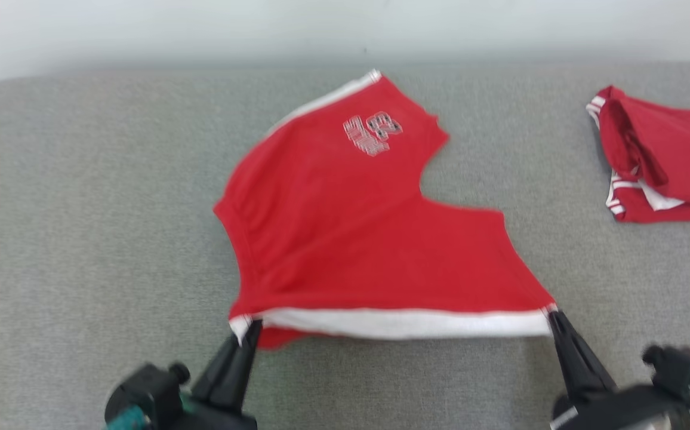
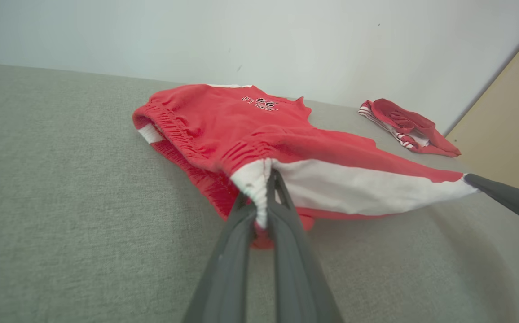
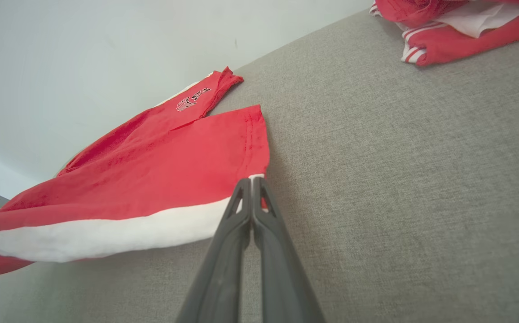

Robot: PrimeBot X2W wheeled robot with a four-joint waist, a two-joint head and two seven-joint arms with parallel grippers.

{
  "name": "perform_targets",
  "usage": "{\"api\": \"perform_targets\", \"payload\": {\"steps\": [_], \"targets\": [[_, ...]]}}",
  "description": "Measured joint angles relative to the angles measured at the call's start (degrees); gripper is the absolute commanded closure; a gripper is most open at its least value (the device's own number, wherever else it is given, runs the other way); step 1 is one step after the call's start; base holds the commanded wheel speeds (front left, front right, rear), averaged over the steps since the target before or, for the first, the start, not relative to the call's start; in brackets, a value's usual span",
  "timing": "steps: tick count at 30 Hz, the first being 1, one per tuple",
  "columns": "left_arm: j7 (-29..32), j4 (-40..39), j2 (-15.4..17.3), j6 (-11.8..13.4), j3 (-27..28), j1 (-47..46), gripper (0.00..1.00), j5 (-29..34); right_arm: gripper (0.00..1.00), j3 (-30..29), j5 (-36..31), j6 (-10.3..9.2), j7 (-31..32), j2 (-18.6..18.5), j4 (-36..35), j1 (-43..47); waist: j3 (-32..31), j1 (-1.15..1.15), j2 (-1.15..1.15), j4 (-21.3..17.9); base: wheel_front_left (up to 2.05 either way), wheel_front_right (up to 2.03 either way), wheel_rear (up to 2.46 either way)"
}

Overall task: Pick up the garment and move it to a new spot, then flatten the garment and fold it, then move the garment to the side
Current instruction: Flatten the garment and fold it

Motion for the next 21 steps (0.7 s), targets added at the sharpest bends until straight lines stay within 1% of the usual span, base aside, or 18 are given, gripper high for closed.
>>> {"api": "perform_targets", "payload": {"steps": [4,7,10,14,17,21], "targets": [[0.0,0.49,0.04,-0.52,-0.71,2.77,1.0,2.36,1.0,-3.13,-0.73,0.0,1.82,1.98,-2.88,5.59,-1.86,0.0,0.0,0.73,0.0,0.0,0.0],[0.01,0.6,0.0,-0.82,-0.56,3.79,1.0,2.55,1.0,-4.78,-1.23,0.0,2.99,3.66,-5.19,9.01,-2.9,0.0,0.0,1.4,0.0,0.0,0.0],[0.01,0.59,-0.27,-1.02,-0.25,4.35,1.0,2.92,1.0,-6.47,-1.68,0.0,3.88,4.56,-7.32,10.65,-3.42,0.0,0.01,1.99,0.0,0.0,0.0],[0.01,0.6,-0.7,-1.08,0.37,4.36,1.0,3.2,1.0,-6.9,-2.27,0.0,4.37,5.13,-8.58,10.74,-3.5,0.0,0.0,2.12,0.0,0.0,0.0],[0.0,0.53,-1.6,-1.09,1.12,4.21,1.0,3.22,1.0,-6.58,-3.21,0.0,4.74,5.08,-9.11,9.42,-3.44,0.01,0.01,2.21,0.0,0.0,0.0],[0.0,0.54,-2.18,-1.34,1.19,2.76,1.0,3.89,1.0,-5.91,-3.81,0.0,4.76,3.54,-9.28,5.14,-3.2,0.01,0.01,2.69,0.0,0.0,0.0]]}}
